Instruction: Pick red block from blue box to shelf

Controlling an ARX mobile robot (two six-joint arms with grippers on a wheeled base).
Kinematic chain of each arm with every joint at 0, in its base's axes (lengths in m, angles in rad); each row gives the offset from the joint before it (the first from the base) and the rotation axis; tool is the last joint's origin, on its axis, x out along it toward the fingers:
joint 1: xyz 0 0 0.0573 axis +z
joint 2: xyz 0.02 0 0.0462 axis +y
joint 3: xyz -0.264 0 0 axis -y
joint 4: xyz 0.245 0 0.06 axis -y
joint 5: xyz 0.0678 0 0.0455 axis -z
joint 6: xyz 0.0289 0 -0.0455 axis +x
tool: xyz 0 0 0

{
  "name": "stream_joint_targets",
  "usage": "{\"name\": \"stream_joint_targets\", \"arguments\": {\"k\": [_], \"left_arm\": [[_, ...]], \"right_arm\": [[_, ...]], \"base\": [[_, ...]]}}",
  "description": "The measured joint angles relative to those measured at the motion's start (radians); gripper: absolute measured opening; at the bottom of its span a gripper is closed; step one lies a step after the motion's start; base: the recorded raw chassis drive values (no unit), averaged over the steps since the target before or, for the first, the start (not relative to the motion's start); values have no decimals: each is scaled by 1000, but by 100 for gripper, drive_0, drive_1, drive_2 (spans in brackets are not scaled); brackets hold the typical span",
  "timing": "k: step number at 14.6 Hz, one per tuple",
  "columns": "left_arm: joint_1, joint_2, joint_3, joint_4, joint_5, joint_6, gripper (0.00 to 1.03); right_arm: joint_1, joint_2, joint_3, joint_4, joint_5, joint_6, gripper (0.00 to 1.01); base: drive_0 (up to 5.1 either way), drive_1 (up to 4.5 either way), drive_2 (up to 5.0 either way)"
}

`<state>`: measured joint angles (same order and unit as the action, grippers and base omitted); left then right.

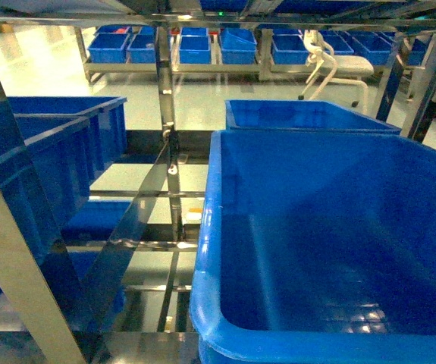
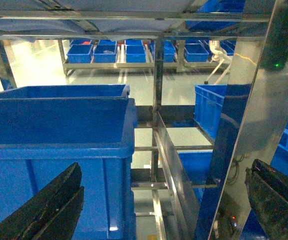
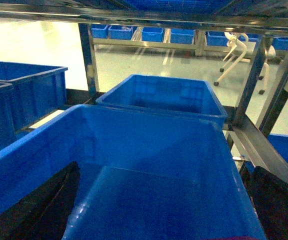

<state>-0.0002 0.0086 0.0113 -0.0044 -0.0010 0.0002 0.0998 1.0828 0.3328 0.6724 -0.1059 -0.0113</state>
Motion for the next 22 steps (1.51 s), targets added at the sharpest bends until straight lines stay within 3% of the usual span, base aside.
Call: {"name": "stream_joint_targets", "arguments": {"k": [5, 14, 15, 17, 19, 22], "left_arm": [[0, 0, 0, 0, 0, 0, 98], [0, 0, 0, 0, 0, 0, 98], [0, 0, 0, 0, 0, 0, 98], [0, 0, 0, 0, 0, 0, 98], [0, 0, 0, 0, 0, 0, 98], [0, 0, 0, 0, 0, 0, 98]], "right_arm": [[45, -40, -30, -17, 28, -1, 98], [36, 18, -24, 47, 53, -12, 98], [35, 22, -23, 54, 53, -15, 96], [35, 22, -16, 48, 53, -19, 76], [35, 24, -14, 48, 52, -19, 99], [35, 29, -13, 53, 51, -20, 98]], "base": [[0, 0, 0], [0, 0, 0], [0, 0, 0], [0, 0, 0], [0, 0, 0], [0, 0, 0]]}}
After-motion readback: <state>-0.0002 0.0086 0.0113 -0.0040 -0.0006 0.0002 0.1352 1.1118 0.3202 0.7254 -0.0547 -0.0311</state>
